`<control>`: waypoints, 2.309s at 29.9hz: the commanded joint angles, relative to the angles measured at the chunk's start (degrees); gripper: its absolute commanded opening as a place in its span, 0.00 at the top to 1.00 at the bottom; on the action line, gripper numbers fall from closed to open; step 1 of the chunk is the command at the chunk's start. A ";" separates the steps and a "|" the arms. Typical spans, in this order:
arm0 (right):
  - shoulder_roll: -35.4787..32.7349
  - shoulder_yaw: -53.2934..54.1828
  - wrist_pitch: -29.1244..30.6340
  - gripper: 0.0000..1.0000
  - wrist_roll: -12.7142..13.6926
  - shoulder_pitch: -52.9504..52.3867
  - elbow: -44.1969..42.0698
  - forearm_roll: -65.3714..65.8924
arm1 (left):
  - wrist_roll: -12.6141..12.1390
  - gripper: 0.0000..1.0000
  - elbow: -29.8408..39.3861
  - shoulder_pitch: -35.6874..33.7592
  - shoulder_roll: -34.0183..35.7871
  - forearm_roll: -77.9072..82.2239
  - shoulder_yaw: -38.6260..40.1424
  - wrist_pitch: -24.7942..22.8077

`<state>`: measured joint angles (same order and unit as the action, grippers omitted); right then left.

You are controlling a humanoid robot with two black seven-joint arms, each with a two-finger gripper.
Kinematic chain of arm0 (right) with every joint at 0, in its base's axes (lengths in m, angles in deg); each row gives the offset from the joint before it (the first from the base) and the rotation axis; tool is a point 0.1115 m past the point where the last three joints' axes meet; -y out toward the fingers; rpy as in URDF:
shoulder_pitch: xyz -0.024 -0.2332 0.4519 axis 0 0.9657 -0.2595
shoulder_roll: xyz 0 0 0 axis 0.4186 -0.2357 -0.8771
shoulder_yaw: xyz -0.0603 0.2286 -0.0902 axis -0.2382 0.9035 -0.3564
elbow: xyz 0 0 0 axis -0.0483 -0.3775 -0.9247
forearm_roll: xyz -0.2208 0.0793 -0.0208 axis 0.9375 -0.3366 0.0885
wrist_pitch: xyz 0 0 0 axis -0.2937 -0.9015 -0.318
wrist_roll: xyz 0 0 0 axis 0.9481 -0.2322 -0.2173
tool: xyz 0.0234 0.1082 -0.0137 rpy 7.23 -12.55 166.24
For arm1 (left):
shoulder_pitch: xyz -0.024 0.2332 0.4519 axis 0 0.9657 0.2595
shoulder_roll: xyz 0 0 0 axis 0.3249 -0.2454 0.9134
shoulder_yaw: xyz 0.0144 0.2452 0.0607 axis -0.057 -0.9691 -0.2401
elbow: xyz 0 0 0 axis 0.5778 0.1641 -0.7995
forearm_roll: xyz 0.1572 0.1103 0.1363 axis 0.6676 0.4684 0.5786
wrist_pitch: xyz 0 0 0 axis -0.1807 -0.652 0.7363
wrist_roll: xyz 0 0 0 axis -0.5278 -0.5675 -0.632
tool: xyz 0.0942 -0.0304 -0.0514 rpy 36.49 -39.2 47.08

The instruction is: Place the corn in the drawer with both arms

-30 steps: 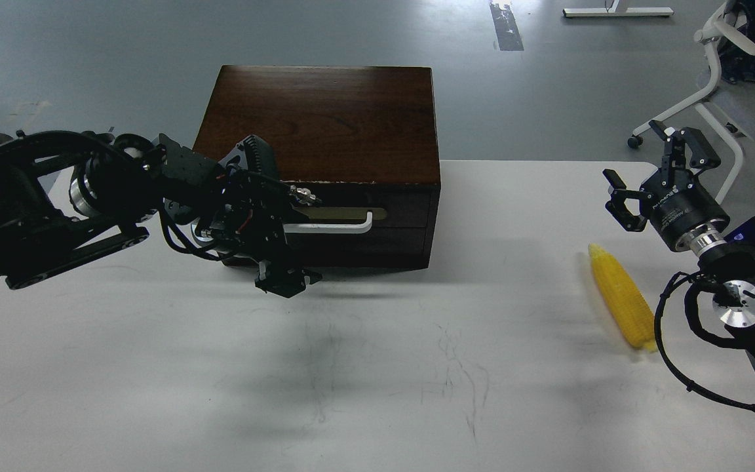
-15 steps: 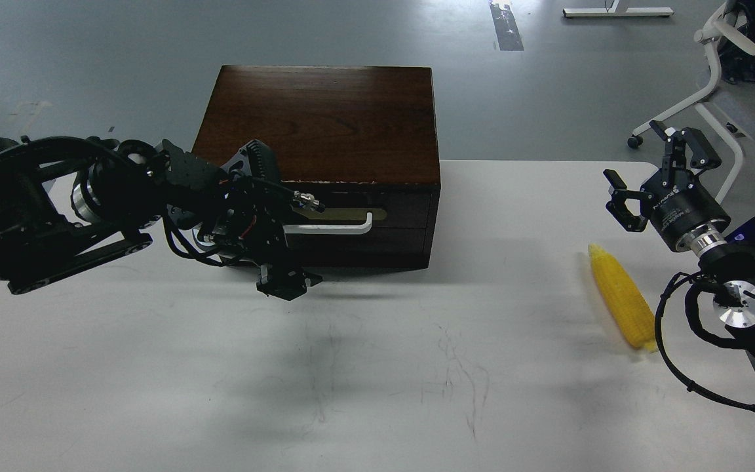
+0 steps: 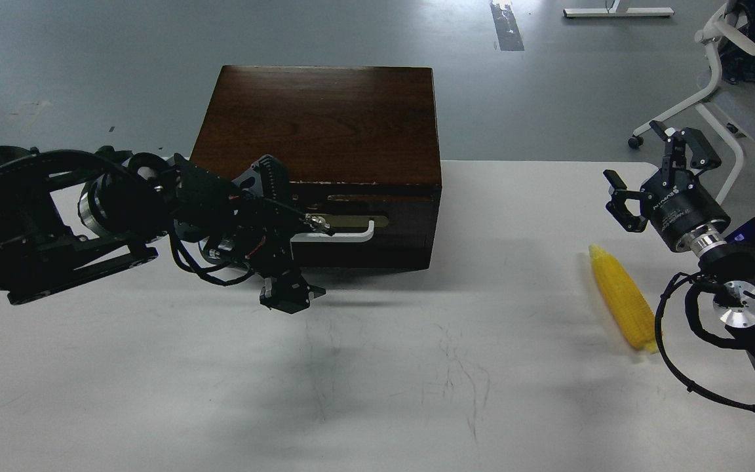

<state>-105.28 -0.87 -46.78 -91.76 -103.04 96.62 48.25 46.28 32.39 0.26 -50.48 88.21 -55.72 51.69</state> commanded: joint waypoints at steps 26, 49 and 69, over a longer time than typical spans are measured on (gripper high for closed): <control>0.07 -0.09 0.00 0.00 0.00 0.52 -0.35 0.09 | 0.04 0.02 8.49 -0.32 4.71 -0.07 -0.48 0.01; 0.07 0.00 0.00 0.00 0.00 0.43 -0.79 0.09 | 0.04 0.02 16.84 -0.24 8.67 -0.07 -0.39 0.01; 0.07 0.00 0.00 0.00 0.00 0.26 -0.79 0.09 | 0.04 0.02 17.72 -2.95 12.10 -3.68 0.22 0.01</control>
<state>-105.20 -0.87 -46.79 -91.76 -102.67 95.81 48.34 46.32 50.11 -0.78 -38.86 87.36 -55.74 51.71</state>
